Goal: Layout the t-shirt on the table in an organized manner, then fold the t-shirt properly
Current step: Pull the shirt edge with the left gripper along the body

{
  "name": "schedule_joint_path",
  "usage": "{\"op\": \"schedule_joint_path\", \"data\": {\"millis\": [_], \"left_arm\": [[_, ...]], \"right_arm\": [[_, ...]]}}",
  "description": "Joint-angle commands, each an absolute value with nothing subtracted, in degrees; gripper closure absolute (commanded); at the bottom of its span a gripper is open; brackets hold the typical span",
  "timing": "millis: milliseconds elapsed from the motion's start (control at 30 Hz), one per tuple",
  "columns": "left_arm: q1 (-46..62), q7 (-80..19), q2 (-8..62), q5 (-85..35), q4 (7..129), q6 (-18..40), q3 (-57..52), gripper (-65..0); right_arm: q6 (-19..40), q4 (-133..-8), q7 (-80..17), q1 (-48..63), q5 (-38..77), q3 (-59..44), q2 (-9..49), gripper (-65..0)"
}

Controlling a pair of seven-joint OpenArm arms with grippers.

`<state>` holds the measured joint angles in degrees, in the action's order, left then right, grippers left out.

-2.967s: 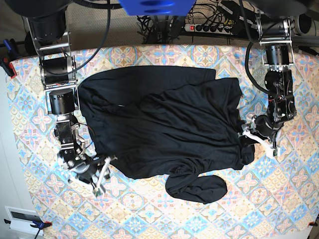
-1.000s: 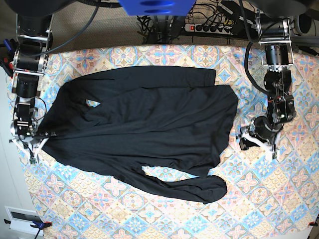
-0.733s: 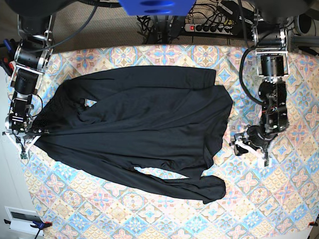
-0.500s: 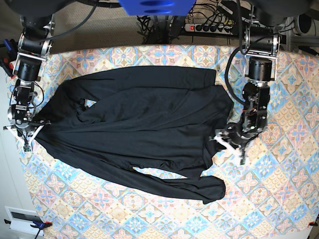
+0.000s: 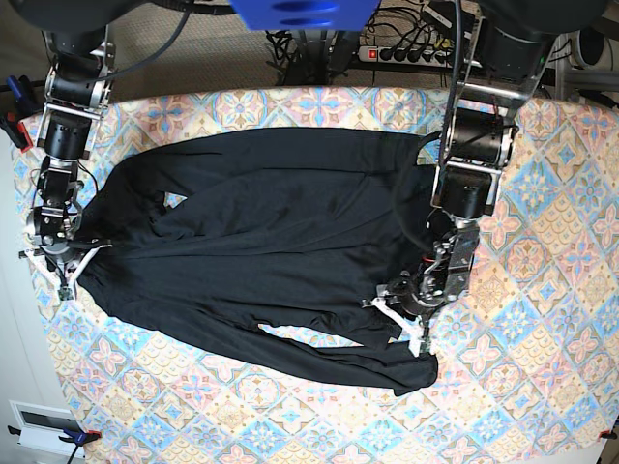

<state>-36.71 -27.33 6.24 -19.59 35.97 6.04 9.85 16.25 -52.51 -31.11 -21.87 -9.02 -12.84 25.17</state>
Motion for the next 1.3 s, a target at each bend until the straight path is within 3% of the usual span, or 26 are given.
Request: {"op": "schedule_joint_path", "data": {"millis": [0, 100, 133, 333, 667, 767, 900, 1033, 1167, 1267], "left_arm": [[-38.37, -26.15, 5.76, -18.24, 36.53, 6.55, 9.8, -19.7], [-40.04, -22.55, 5.67, -14.29, 36.53, 6.46, 9.54, -1.2], [-40.75, -21.58, 5.85, -13.41, 36.53, 6.29, 9.45, 0.0], [-46.2, -18.24, 8.48, -12.53, 36.35, 1.01, 9.45, -0.8], [-49.8, -17.54, 11.56, -12.53, 36.18, 0.66, 9.54, -0.3], [-49.63, -17.89, 11.65, -12.44, 36.18, -0.22, 9.54, -5.1], [-48.48, -19.82, 13.23, -12.44, 36.26, -6.9, 9.8, -21.5], [-47.34, -25.89, 13.32, -13.23, 36.53, -5.93, 9.45, -33.0], [-41.36, -31.16, 16.22, -17.63, 43.82, -4.53, 8.66, -36.3], [-32.57, -36.62, 18.95, -24.75, 57.71, -4.53, 4.97, -36.3]], "right_arm": [[15.78, -53.58, -30.11, -23.34, -9.1, -13.05, 26.51, -0.1], [15.78, -53.49, -30.2, -23.34, -9.1, -13.05, 26.51, -0.1], [15.78, -53.49, -30.2, -23.34, -9.1, -13.05, 26.51, -0.1], [15.78, -53.32, -30.2, -23.25, -9.1, -13.05, 26.51, -0.1], [15.78, -53.49, -30.11, -23.25, -9.1, -12.97, 25.01, -0.1], [15.78, -53.49, -30.11, -23.25, -9.1, -12.97, 24.57, -0.1], [15.78, -53.49, -30.11, -23.25, -9.1, -12.97, 24.57, -0.1], [15.87, -53.49, -30.11, -23.25, -9.1, -12.97, 24.57, -0.1], [15.87, -53.49, -30.11, -23.25, -9.1, -12.97, 24.48, -0.1], [15.87, -53.49, -30.11, -23.16, -9.1, -12.97, 24.48, -0.1]]}}
